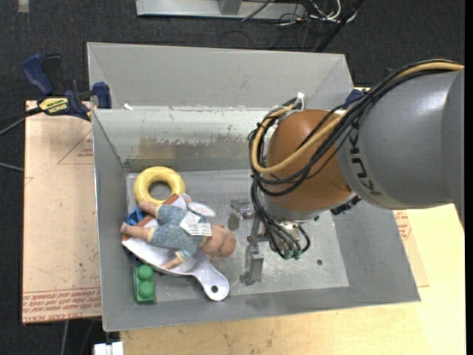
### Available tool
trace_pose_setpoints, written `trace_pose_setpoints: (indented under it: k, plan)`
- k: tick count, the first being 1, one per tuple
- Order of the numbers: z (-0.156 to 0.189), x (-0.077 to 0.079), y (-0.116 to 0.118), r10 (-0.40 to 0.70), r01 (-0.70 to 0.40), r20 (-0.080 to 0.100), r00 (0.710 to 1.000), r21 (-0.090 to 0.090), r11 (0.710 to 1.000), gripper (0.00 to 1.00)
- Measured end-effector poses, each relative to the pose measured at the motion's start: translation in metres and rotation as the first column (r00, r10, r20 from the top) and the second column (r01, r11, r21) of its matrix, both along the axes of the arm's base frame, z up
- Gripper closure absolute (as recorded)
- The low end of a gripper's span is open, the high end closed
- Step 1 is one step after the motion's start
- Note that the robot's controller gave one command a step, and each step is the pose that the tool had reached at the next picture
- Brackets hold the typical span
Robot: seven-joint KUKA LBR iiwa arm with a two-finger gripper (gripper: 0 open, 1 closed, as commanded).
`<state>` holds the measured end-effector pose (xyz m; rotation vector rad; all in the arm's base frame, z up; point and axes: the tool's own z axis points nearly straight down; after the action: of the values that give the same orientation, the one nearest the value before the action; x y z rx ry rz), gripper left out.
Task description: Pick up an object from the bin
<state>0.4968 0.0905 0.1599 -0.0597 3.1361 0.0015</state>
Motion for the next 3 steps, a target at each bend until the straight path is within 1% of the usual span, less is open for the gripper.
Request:
trace_pose_setpoints:
  k: [1,2,3]
  plan:
    - [-0.058,0.020,0.019,0.141,-0.141,-0.001,0.990,0.003,0.990,0.00]
    - [-0.087,0.028,0.056,0.656,-0.656,0.009,0.755,-0.009,0.755,1.00]
    - [-0.087,0.028,0.056,0.655,-0.655,0.009,0.755,-0.009,0.756,1.00]
